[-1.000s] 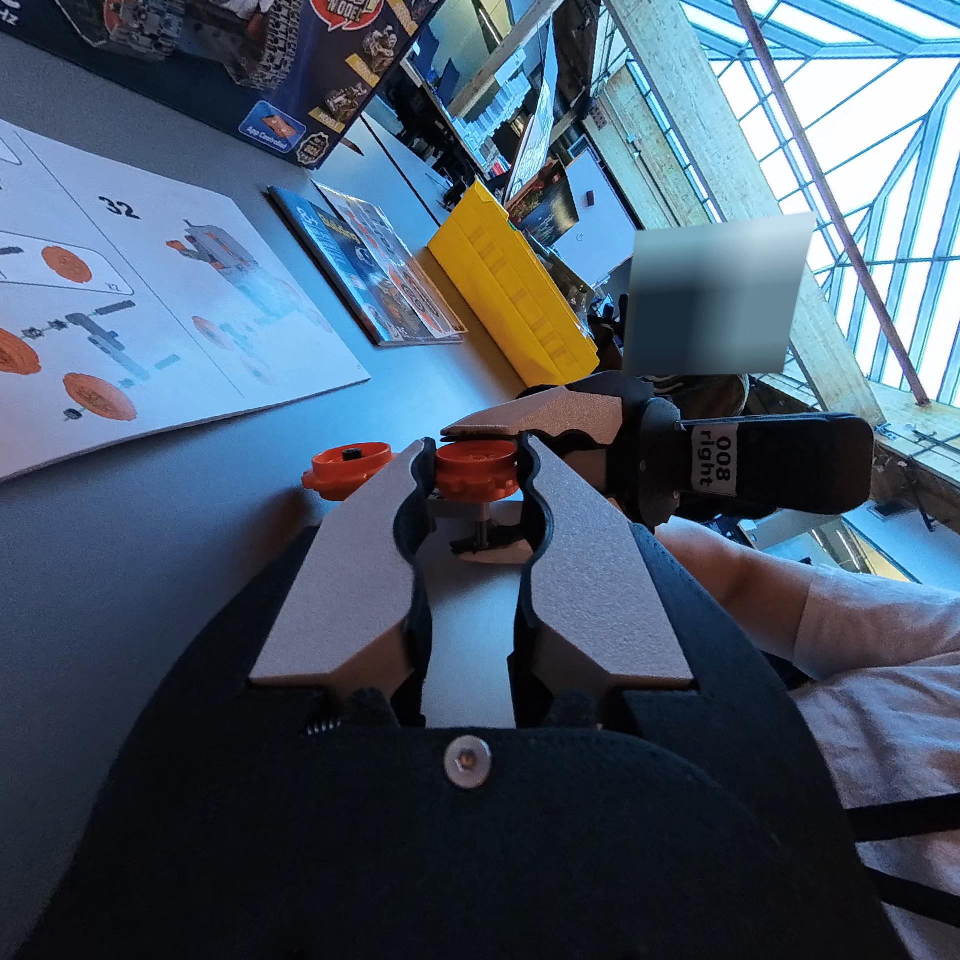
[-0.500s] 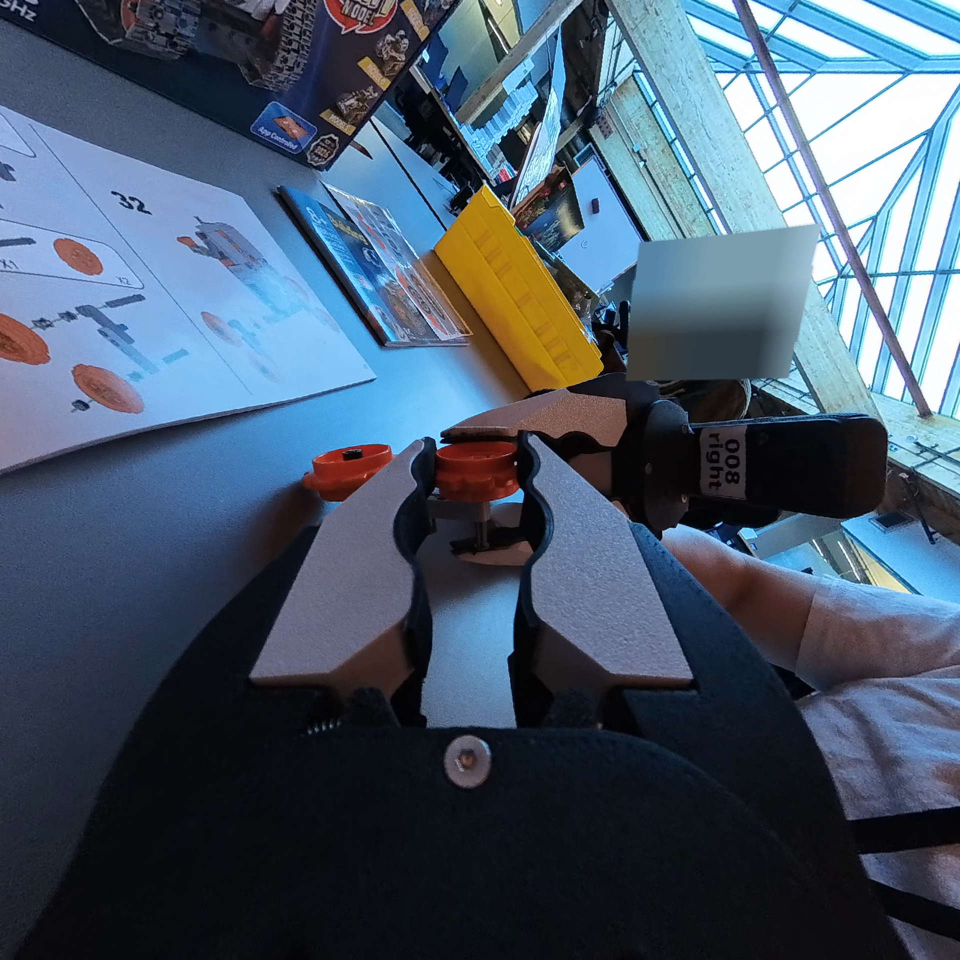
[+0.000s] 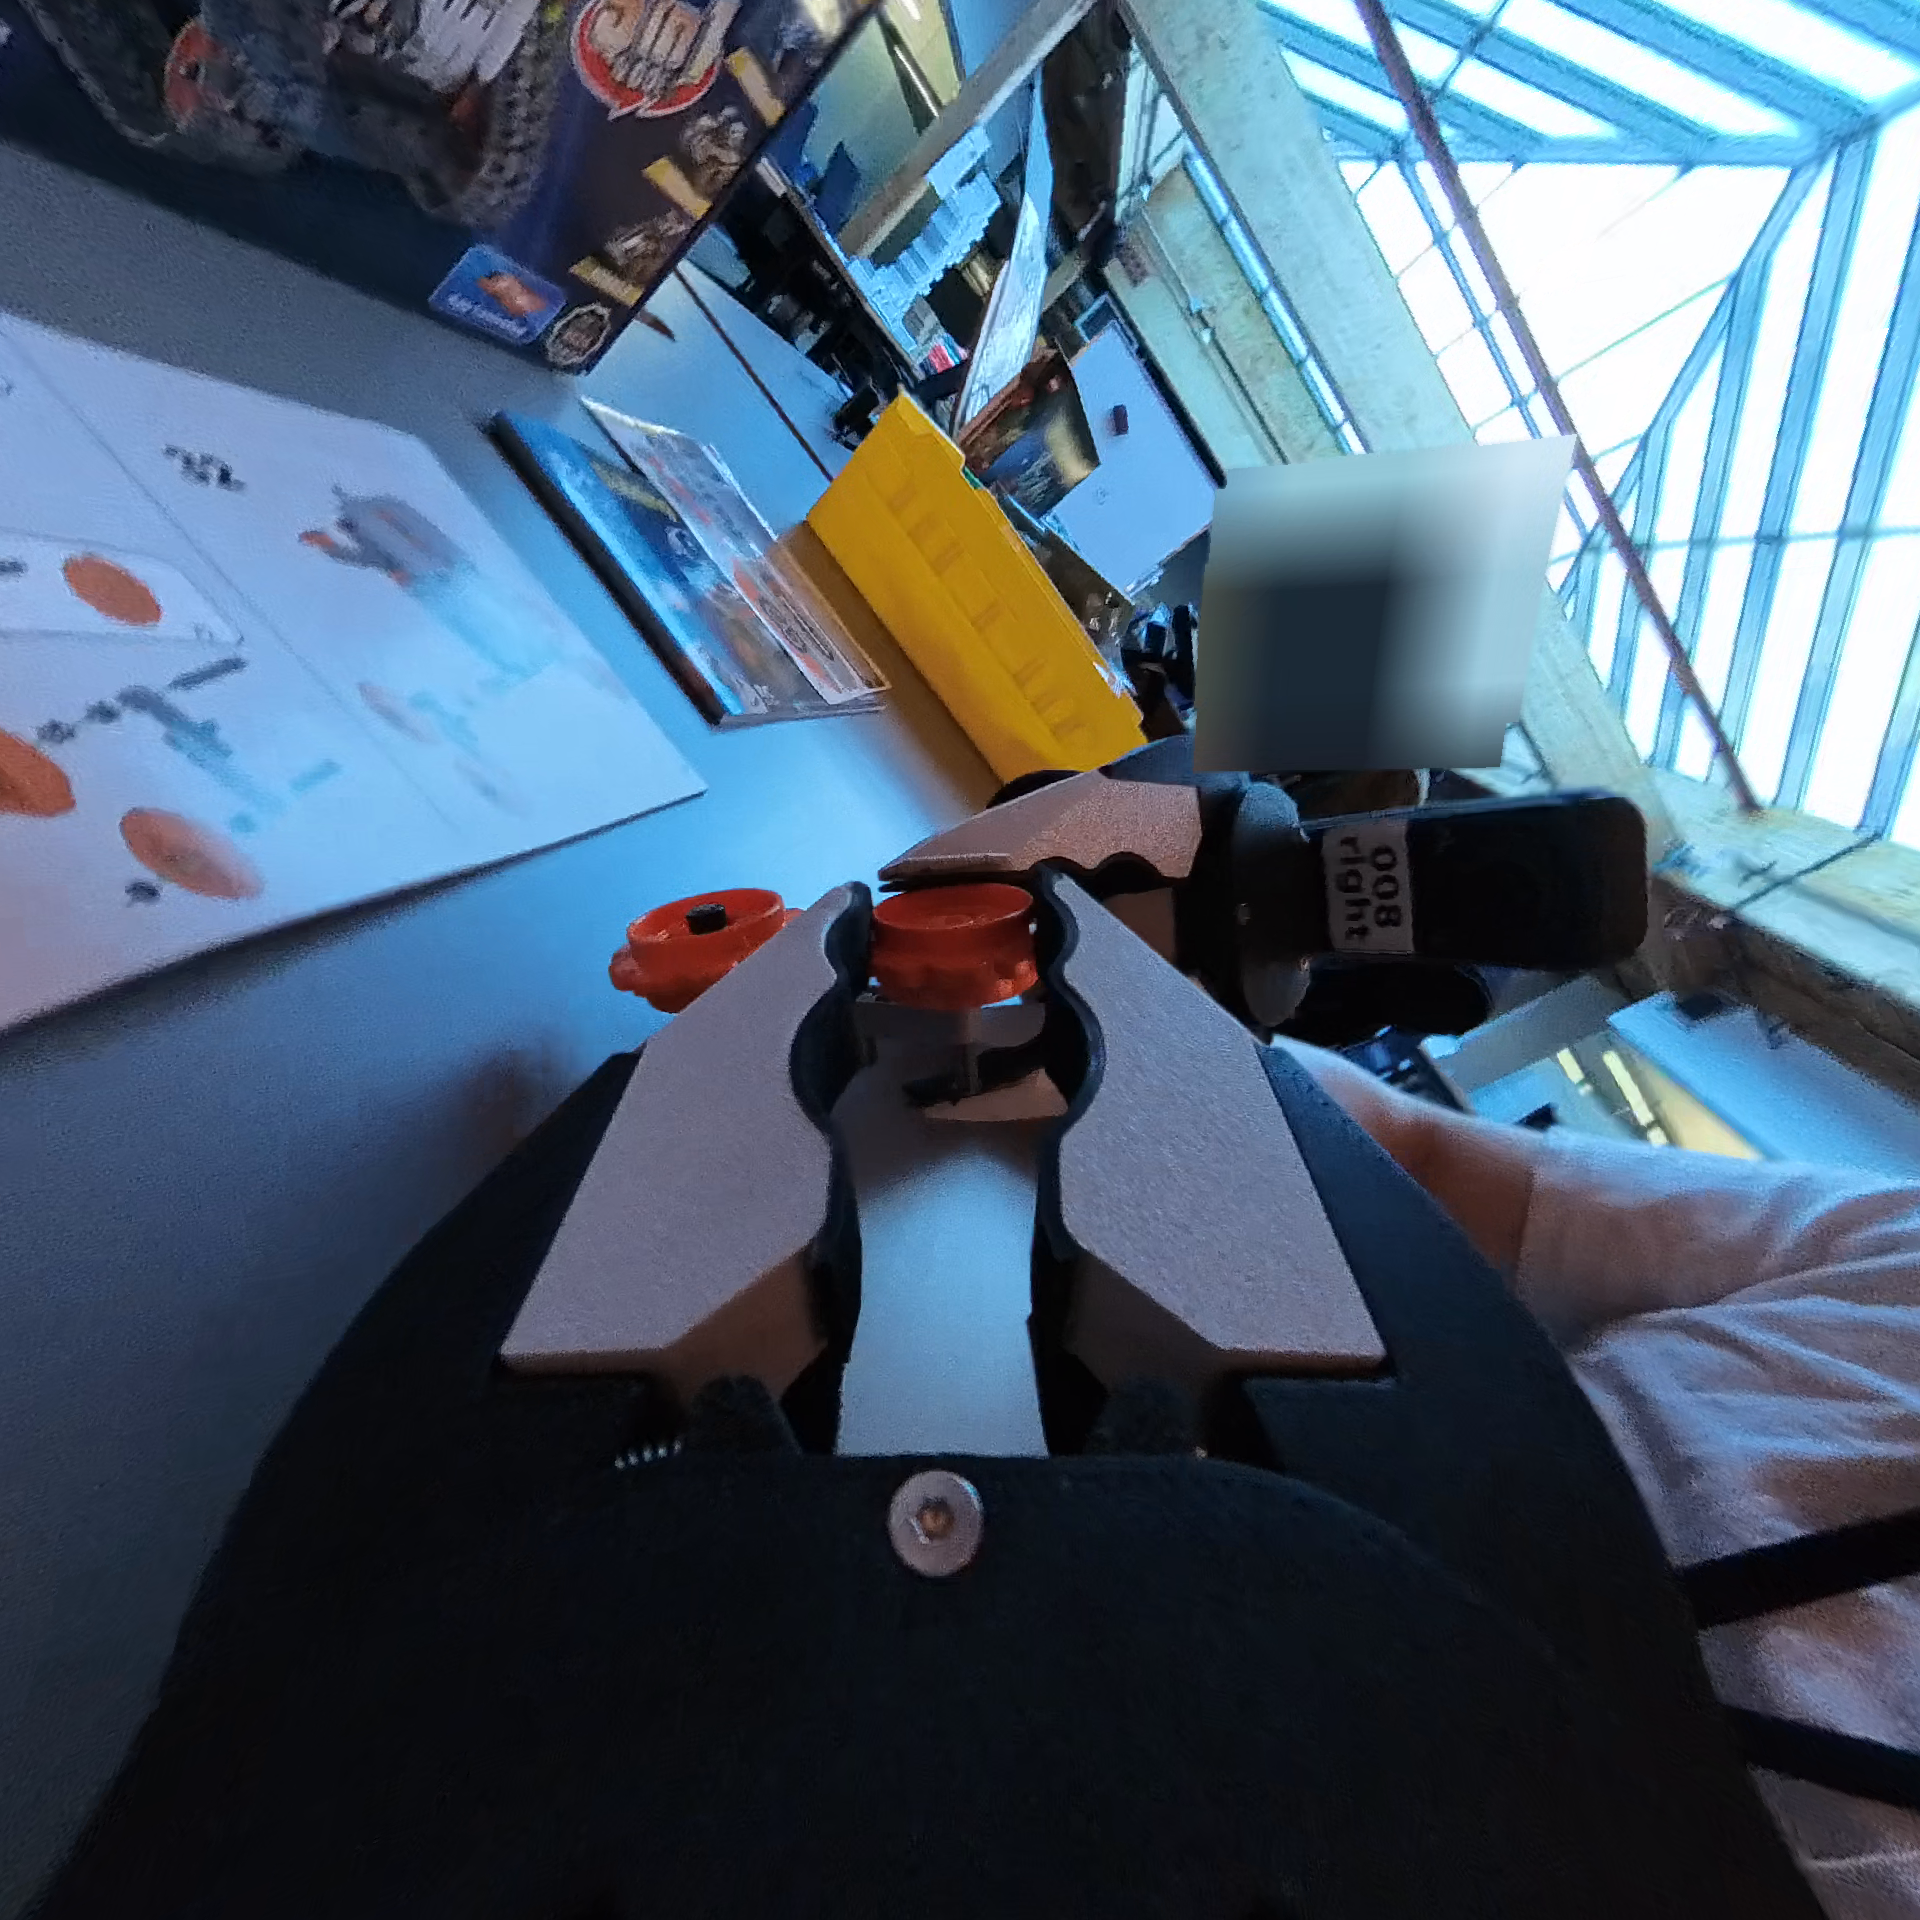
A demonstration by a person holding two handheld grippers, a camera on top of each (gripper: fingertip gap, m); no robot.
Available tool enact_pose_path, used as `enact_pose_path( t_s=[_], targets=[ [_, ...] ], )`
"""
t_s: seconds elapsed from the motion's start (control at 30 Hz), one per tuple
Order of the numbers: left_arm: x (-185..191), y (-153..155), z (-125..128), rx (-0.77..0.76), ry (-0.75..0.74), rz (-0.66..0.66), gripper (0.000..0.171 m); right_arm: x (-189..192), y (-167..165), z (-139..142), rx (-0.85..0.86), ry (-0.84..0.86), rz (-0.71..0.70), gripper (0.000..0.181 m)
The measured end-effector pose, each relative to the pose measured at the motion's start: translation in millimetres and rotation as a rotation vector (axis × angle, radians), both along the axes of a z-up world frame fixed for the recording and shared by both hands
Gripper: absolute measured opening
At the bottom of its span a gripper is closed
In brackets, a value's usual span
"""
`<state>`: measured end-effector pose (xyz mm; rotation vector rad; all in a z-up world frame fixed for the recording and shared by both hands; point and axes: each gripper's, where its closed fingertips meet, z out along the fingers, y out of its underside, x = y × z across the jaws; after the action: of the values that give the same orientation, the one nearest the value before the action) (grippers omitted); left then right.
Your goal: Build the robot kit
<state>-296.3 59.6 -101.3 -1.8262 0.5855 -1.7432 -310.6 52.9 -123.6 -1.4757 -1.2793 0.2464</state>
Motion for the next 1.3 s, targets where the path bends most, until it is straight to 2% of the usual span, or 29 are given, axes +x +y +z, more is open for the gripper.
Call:
enact_pose_path(
  t_s=[0.07, 0.13, 0.27, 0.4, 0.47, 0.53, 0.67, 0.77, 0.9, 1.1, 1.3],
  targets=[
    [-8, 4, 6, 0.141, 0.04, 0.026, 0.038, 4, -1, 2, -0.022, 0.024, 0.013, 0.041],
    [-16, 5, 13, 0.301, 0.067, 0.043, 0.038, 9, -2, 6, -0.076, 0.083, 0.019, 0.042],
    [-11, -15, 24, 0.61, 0.124, -0.006, 0.041, 7, -16, 14, -0.195, 0.192, 0.124, 0.042],
    [-5, -34, 22, 0.741, 0.161, -0.062, 0.023, 6, -26, 18, -0.276, 0.257, 0.188, 0.042],
    [-4, -33, 15, 0.734, 0.191, -0.073, 0.018, 6, -31, 21, -0.322, 0.296, 0.224, 0.042],
    [-2, -34, 12, 0.709, 0.188, -0.089, 0.019, 5, -34, 23, -0.369, 0.338, 0.246, 0.042],
    [0, -32, 6, 0.682, 0.211, -0.093, 0.015, 4, -34, 15, -0.514, 0.395, 0.262, 0.043],
    [0, -28, 0, 0.561, 0.202, -0.115, 0.014, 5, -30, 15, -0.599, 0.481, 0.271, 0.043],
    [-2, -26, 2, 0.482, 0.148, -0.131, 0.013, 6, -23, 26, -0.54, 0.553, 0.273, 0.043],
    [-4, -31, 9, 0.459, 0.103, -0.164, 0.013, 8, -34, 32, -0.588, 0.589, 0.37, 0.044],
    [-4, -27, 5, 0.448, 0.125, -0.145, 0.013, 5, -28, 35, -0.597, 0.634, 0.32, 0.05]
  ],
)
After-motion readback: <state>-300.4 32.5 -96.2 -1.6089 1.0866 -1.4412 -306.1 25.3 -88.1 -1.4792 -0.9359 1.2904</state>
